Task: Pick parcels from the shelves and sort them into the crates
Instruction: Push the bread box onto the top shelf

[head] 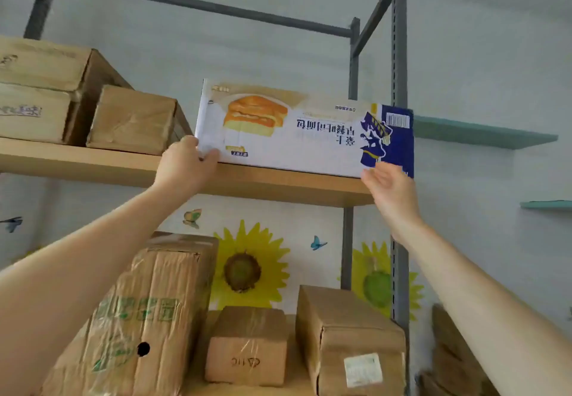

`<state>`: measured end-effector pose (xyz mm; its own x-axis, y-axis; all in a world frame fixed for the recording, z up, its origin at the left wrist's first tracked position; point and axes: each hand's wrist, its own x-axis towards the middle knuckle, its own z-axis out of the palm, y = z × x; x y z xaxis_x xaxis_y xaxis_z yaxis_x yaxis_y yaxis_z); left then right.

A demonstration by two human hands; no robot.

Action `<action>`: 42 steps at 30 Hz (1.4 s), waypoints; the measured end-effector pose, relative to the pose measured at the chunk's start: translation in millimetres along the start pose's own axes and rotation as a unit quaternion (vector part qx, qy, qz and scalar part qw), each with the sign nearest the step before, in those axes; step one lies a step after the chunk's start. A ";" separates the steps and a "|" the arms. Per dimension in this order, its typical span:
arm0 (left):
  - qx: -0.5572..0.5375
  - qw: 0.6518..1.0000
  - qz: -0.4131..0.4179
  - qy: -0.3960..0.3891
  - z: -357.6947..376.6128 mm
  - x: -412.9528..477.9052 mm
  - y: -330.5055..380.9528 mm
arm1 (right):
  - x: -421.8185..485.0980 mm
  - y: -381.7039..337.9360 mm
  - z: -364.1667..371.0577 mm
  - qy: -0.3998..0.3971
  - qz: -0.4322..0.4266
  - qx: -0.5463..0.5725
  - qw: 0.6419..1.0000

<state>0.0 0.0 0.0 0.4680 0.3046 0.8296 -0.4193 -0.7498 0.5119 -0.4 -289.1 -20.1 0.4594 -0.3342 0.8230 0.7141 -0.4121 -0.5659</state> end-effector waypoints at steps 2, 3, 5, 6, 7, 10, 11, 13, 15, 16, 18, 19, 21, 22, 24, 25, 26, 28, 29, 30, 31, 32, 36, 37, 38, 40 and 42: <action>0.081 0.995 0.020 0.051 7.3 5.3 3.0 | 14.2 7.8 -4.7 0.039 -0.032 -0.013 0.999; 0.120 0.990 0.019 0.073 9.9 7.5 5.2 | 21.1 13.3 -6.6 0.058 -0.040 -0.023 0.997; 0.173 0.981 0.005 0.089 12.5 9.7 9.7 | 29.0 18.6 -10.3 0.094 -0.046 -0.049 0.993; 0.192 0.977 -0.003 0.089 13.7 11.7 11.2 | 32.5 21.1 -12.4 0.111 -0.050 -0.072 0.990; 0.208 0.974 -0.009 0.088 14.4 13.8 11.0 | 35.7 23.5 -15.2 0.129 -0.056 -0.094 0.986; 0.250 0.965 -0.018 0.082 14.8 19.0 8.6 | 40.7 31.2 -21.5 0.156 -0.023 -0.120 0.980; 0.254 0.964 -0.021 0.081 15.0 19.2 7.9 | 41.5 34.1 -22.5 0.148 0.004 -0.107 0.983; 0.248 0.965 -0.029 0.083 15.2 19.7 7.0 | 42.2 38.8 -23.1 0.122 0.045 -0.071 0.989; 0.224 0.971 -0.034 0.081 15.7 19.6 7.1 | 43.7 42.3 -24.3 0.106 0.062 -0.038 0.992; 0.204 0.975 -0.038 0.077 15.9 19.0 7.2 | 44.8 42.9 -25.5 0.103 0.068 -0.024 0.992; 0.147 0.985 -0.048 0.072 15.5 17.2 6.7 | 45.5 42.0 -27.5 0.105 0.077 0.015 0.991; 0.110 0.990 -0.050 0.073 14.9 16.1 5.8 | 44.5 40.4 -28.7 0.109 0.077 0.035 0.990; 0.016 0.994 -0.036 0.098 13.0 14.5 2.9 | 41.0 34.0 -30.4 0.120 0.066 0.080 0.987; -0.043 0.993 -0.023 0.110 12.0 14.4 1.2 | 40.7 30.3 -31.4 0.128 0.060 0.105 0.984; -0.183 0.977 0.000 0.110 9.0 12.6 0.3 | 41.2 20.2 -32.9 0.145 0.047 0.162 0.975; -0.255 0.962 0.008 0.096 6.7 11.7 1.6 | 42.7 13.9 -33.6 0.149 0.038 0.192 0.969; -0.321 0.944 0.012 0.078 3.6 10.9 4.4 | 45.2 8.0 -34.2 0.149 0.029 0.218 0.964; -0.407 0.912 0.013 0.047 -3.8 13.0 9.1 | 49.6 -2.4 -35.0 0.132 0.008 0.252 0.959; -0.427 0.903 0.018 0.040 -7.4 15.7 10.9 | 51.7 -6.0 -36.0 0.119 0.000 0.265 0.957; -0.434 0.900 0.024 0.039 -10.8 19.2 12.3 | 54.9 -7.6 -37.7 0.109 -0.006 0.272 0.956; -0.429 0.902 0.031 0.047 -14.1 22.2 13.6 | 56.7 -9.3 -40.1 0.104 -0.013 0.274 0.956; -0.416 0.906 0.034 0.065 -16.7 25.5 15.0 | 59.0 -10.6 -43.1 0.106 -0.022 0.274 0.956; -0.374 0.913 0.010 0.166 -20.7 33.2 21.6 | 66.7 -19.6 -52.8 0.140 -0.053 0.294 0.944; -0.373 0.910 0.001 0.180 -20.4 35.1 22.5 | 66.9 -23.3 -52.8 0.148 -0.063 0.291 0.943; -0.376 0.907 -0.009 0.187 -20.0 37.2 23.7 | 68.6 -25.2 -51.7 0.155 -0.073 0.282 0.944; -0.386 0.903 -0.021 0.190 -20.3 38.8 27.9 | 72.4 -29.6 -49.5 0.162 -0.077 0.259 0.949; -0.384 0.903 -0.027 0.191 -21.2 39.3 35.0 | 75.9 -36.0 -48.1 0.156 -0.056 0.248 0.954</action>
<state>-12.7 -1.9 55.3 0.2631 0.6186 0.7404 -0.8882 -0.1444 0.4362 -16.7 -340.4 60.3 0.2406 -0.5789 0.7791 0.9475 -0.0339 -0.3178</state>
